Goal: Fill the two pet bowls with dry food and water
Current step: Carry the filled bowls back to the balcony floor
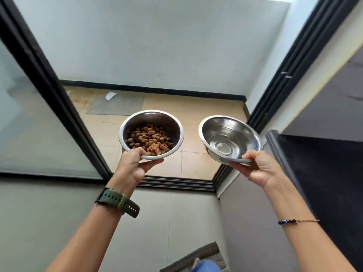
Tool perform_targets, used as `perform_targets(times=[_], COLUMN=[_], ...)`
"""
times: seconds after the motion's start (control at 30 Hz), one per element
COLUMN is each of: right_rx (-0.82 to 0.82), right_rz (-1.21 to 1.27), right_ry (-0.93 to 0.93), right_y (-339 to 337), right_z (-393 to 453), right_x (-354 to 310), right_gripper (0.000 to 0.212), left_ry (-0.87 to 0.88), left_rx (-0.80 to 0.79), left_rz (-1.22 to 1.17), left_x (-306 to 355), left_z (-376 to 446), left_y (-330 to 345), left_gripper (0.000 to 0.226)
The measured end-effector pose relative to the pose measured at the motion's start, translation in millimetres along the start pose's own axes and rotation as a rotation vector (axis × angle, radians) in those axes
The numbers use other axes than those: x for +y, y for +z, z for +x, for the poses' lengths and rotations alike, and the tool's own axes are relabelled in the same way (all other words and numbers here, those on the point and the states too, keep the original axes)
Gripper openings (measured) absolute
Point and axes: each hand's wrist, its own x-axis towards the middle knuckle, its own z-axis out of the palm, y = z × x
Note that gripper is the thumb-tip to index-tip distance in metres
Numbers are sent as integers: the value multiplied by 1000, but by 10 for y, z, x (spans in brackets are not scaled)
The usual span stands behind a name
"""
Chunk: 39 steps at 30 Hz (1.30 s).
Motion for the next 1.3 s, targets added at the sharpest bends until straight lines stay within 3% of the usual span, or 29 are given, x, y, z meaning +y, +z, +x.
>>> perform_targets(times=[0.13,0.3,0.43,0.77,0.97,1.1,1.3], right_rx=[-53,-90,-113,-99,-50,-46,-32], right_rz=[-43,-49,-33,16,-15,-37,-15], right_ry=[12,63,72,85,121,100,114], right_y=[282,616,839,1350,1759,2057,2528], right_z=[426,1043,1606,2958,3533,4000,4670], right_x=[-29,-189,-361,-714,-937,-1080,-1337], right_gripper=[69,58,70,76,61,70,57], left_ry=[33,100,126,128,102,83,53], left_rx=[50,124,169,250,239,220,219], left_rz=[-39,-76,-96,-101,-105,-102,-87], left_x=[138,292,439,776,1093,1282,1461], left_z=[307,810,1128,2138,2938,3514,4358], left_y=[9,167,386,871,1235,1450,1797], left_gripper=[54,64,65,62,57,64,64])
